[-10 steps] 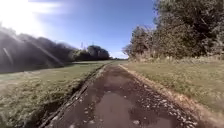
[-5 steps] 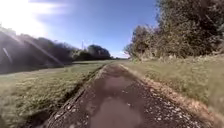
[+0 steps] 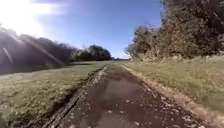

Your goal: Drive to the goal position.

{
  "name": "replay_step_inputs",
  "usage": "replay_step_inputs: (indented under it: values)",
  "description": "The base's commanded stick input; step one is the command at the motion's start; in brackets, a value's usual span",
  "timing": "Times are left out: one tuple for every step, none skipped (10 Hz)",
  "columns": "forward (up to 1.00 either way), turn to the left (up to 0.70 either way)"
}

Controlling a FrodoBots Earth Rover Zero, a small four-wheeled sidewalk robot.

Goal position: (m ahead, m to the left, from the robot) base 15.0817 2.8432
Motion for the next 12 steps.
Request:
replay_step_inputs:
  values:
    - [0.85,0.00]
    - [0.85,0.00]
    - [0.85,0.00]
    - [0.85,0.00]
    - [0.85,0.00]
    - [0.85,0.00]
    - [0.85,0.00]
    - [0.85,0.00]
    - [0.85,0.00]
    - [0.85,0.00]
    - [0.85,0.00]
    - [0.85,0.00]
